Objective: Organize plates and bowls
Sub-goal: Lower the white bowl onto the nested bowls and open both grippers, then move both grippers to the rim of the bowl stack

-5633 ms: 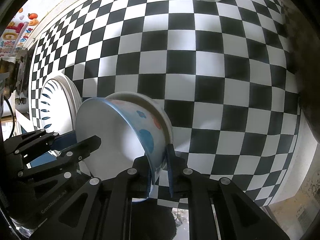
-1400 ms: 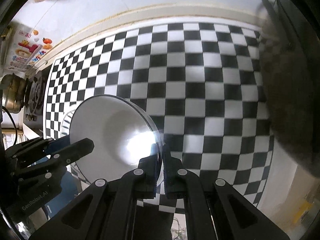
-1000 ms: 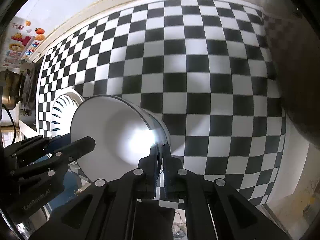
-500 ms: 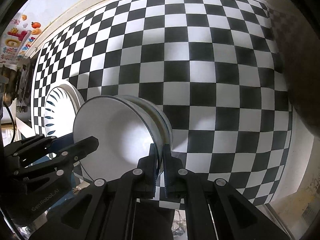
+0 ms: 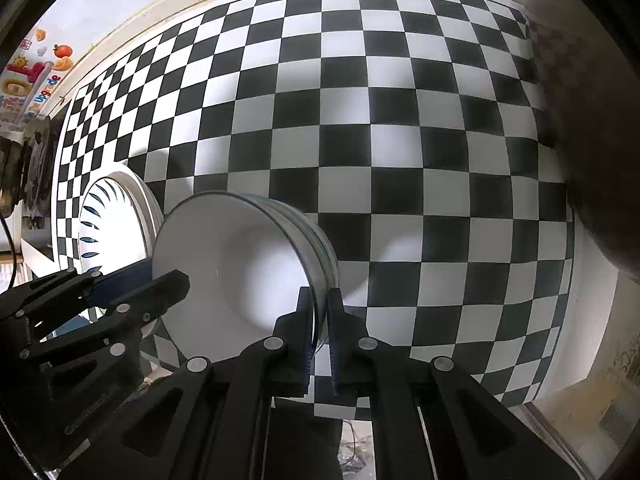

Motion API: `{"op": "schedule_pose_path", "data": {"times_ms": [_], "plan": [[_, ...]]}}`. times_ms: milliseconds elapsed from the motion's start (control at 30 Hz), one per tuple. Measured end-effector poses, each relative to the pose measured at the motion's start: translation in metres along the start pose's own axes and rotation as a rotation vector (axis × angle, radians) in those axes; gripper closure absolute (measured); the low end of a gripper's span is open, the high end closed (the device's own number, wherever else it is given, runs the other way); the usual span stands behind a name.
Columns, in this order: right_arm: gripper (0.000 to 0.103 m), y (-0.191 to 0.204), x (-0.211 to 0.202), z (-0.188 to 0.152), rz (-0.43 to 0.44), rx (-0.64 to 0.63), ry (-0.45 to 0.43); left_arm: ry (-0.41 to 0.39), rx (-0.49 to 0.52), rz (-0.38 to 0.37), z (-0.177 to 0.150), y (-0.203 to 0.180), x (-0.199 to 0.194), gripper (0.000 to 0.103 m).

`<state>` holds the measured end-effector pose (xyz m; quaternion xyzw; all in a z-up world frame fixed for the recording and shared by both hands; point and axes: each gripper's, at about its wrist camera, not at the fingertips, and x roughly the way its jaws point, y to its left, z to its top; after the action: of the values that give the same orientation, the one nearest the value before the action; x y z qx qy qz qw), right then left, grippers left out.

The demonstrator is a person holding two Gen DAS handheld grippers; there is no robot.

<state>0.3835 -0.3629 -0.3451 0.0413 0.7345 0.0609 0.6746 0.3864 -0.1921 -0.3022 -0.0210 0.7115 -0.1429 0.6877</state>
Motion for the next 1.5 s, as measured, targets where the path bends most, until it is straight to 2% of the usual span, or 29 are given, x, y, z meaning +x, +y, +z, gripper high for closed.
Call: {"op": "schedule_pose_path", "data": {"times_ms": [367, 700, 1100, 1233, 1500], "plan": [[0.093, 0.003, -0.003, -0.002, -0.021, 0.012, -0.013, -0.033, 0.022, 0.024, -0.004, -0.003, -0.009, 0.082], [0.093, 0.007, -0.02, -0.018, -0.037, 0.017, -0.062, -0.075, 0.042, 0.045, -0.017, -0.001, -0.028, 0.082], [0.093, 0.026, -0.058, -0.066, -0.006, -0.006, -0.14, -0.133, 0.073, 0.057, -0.05, -0.004, -0.068, 0.082], [0.093, 0.034, -0.075, -0.085, 0.001, -0.006, -0.171, -0.175, 0.09, 0.058, -0.064, -0.008, -0.091, 0.082], [0.093, 0.037, -0.12, -0.119, 0.006, 0.003, -0.263, -0.209, 0.123, 0.054, -0.089, -0.016, -0.124, 0.082]]}}
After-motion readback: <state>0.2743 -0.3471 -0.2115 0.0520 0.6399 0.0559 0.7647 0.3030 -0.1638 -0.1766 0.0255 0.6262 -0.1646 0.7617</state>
